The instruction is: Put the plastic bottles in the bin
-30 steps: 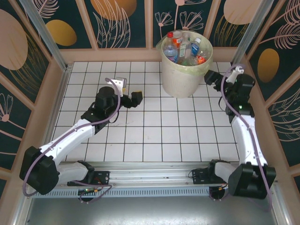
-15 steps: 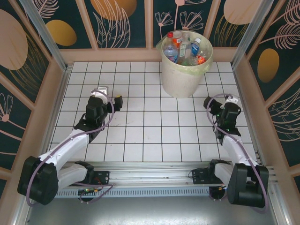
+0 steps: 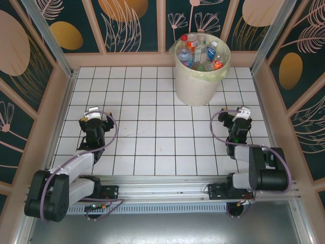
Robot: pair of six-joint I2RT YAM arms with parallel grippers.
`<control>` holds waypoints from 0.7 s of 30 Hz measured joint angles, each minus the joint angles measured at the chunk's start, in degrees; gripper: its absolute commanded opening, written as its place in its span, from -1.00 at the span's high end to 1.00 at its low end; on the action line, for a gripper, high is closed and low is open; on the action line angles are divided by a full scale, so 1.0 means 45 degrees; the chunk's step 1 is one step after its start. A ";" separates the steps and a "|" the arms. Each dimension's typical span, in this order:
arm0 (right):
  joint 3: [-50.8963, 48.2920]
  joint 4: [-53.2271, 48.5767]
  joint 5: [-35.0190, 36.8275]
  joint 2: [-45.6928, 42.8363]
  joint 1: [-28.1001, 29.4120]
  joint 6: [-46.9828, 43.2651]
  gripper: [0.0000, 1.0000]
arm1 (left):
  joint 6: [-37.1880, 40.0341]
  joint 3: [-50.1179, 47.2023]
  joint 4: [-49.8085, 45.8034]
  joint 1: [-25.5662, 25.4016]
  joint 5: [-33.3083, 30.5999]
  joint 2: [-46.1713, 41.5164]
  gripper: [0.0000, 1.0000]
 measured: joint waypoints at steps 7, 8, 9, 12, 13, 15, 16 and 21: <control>-0.0107 0.1817 0.0665 0.1375 0.0855 -0.0656 -0.98 | 0.0248 -0.0243 0.2832 0.1035 0.0267 0.1642 -0.98; -0.0117 0.2011 0.0704 0.1375 0.0908 -0.0709 -0.98 | 0.0282 -0.0301 0.3410 0.1180 0.0403 0.2040 -0.97; -0.0117 0.2142 0.0772 0.1379 0.0923 -0.0758 -0.98 | 0.0321 -0.0321 0.3740 0.1302 0.0515 0.2346 -0.97; -0.0146 0.2487 0.0903 0.1379 0.0923 -0.0889 -0.98 | 0.0379 -0.0384 0.4668 0.1690 0.1137 0.3036 -0.97; -0.0146 0.2501 0.0903 0.1379 0.0918 -0.0899 -0.98 | 0.0364 -0.0384 0.5037 0.1894 0.1452 0.3220 -0.97; -0.0141 0.2501 0.0884 0.1384 0.0865 -0.0899 -0.98 | 0.0223 -0.0384 0.5741 0.2307 0.1923 0.3619 -0.97; -0.0141 0.2506 0.0884 0.1384 0.0840 -0.0899 -0.98 | 0.0160 -0.0374 0.5931 0.2492 0.2152 0.3818 -0.97; -0.0141 0.2506 0.0879 0.1384 0.0787 -0.0899 -0.98 | 0.0078 -0.0656 0.7159 0.2701 0.3099 0.4119 -0.97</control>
